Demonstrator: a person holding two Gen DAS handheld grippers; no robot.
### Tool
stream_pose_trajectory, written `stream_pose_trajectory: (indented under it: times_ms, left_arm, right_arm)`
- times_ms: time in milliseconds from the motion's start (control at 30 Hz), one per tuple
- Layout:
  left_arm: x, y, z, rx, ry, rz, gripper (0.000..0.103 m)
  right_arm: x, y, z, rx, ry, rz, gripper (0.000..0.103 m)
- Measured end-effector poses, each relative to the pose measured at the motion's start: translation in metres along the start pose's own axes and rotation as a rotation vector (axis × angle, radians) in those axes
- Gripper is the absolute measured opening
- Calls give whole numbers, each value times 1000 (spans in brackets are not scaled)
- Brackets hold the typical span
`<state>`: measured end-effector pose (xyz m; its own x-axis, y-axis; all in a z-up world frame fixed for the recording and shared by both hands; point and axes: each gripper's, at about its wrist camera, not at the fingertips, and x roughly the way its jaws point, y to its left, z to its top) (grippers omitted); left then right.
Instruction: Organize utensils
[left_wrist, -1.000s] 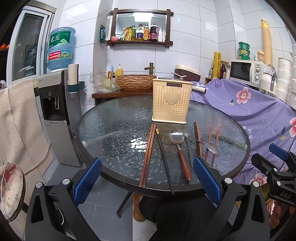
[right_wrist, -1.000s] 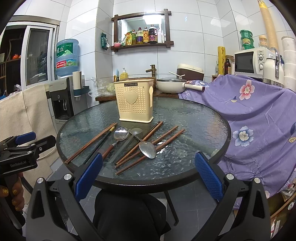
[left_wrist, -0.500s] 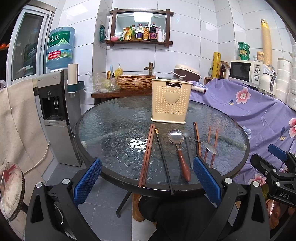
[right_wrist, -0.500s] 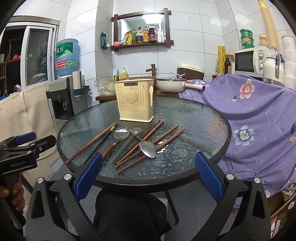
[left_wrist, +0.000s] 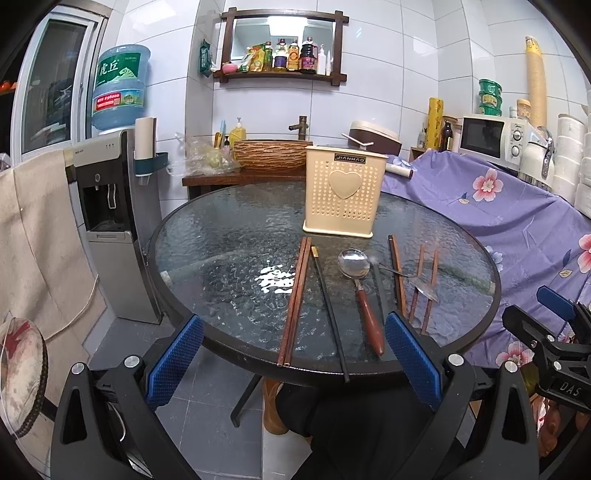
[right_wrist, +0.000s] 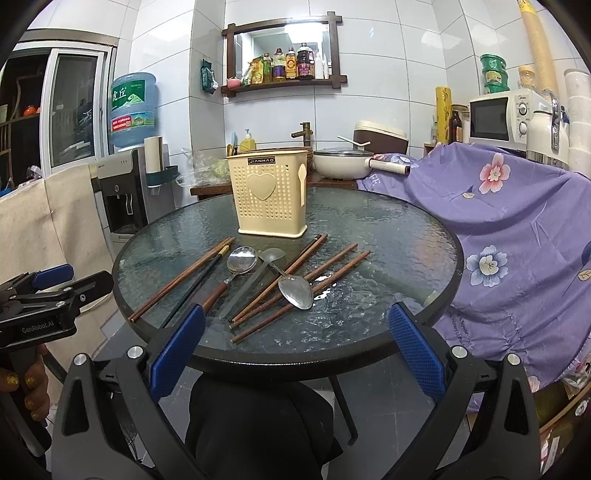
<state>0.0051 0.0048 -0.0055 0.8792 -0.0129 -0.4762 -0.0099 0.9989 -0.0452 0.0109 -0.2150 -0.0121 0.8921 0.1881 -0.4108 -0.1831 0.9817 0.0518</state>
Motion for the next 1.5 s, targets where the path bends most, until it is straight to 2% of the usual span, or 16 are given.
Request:
stream_pose_trajectory:
  times_ms: [400,500,667,933,1000,1167,1267,1367,1500]
  left_arm:
    - [13,12,3,-3,15,-10,97]
    - [25,17,6,-15,36,-22,97]
    - [50,20,9,5,90,-26,96]
    - [83,27,22,11,153,-54,84]
    - [93,29,25,3,179,-80,82]
    - [110,31,30,13,212,-65,79]
    - [117,34,32,11,225,-66,78]
    - [125,40,36,6,240,-61,77]
    - [135,44,43,17,251,-57,76]
  right_arm:
    - [18,-7,4,-4,39,-11,98]
    - [33,-13,7,-13,77,-16,98]
    - [65,-25,14,-2,176,39,98]
    - [111,-25,33,-26,270,140,96]
    - [121,-20,37,-55,282,151,93]
    - [144,-21,46,-94,314,107,83]
    - [158,-41,51,-28,348,49,79]
    - [174,-61,54,34,404,4,68]
    - [194,-76,53,49,452,-31,55]
